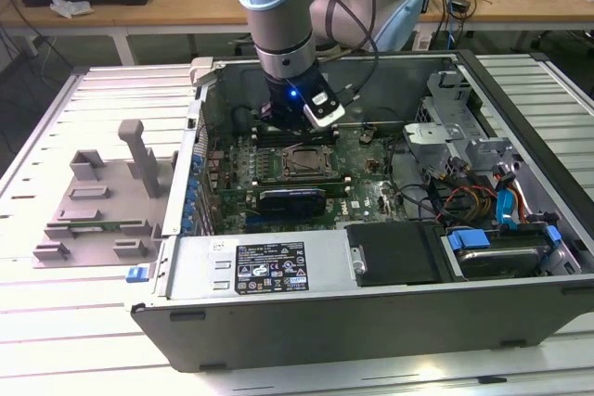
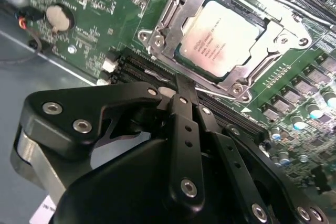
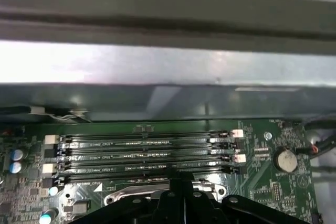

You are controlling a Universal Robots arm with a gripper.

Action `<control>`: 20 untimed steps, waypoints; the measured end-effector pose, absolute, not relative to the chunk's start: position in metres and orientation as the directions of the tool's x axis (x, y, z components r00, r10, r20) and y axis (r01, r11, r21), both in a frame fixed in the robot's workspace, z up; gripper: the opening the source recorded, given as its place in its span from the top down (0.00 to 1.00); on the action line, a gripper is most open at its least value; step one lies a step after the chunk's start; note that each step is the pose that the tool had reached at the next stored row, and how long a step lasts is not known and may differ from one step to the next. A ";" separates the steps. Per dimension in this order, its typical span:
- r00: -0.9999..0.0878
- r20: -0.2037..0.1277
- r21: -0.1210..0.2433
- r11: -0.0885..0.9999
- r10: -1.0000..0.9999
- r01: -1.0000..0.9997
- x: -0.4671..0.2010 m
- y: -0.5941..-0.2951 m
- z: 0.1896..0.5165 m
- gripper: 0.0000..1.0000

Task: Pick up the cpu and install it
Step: 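Install the first cpu locking lever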

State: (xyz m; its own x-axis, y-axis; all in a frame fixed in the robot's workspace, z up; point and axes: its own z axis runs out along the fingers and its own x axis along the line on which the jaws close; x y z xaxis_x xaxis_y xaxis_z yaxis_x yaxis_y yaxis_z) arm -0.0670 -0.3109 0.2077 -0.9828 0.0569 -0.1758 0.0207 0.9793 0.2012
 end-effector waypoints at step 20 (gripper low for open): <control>-0.971 -0.176 0.201 0.972 0.161 0.124 -0.067 -0.303 0.202 0.89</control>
State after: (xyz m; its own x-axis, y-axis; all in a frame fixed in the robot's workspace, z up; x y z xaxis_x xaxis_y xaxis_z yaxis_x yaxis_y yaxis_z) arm -0.0670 -0.3032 0.2019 -0.9712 0.1607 -0.1758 0.1243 0.9716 0.2012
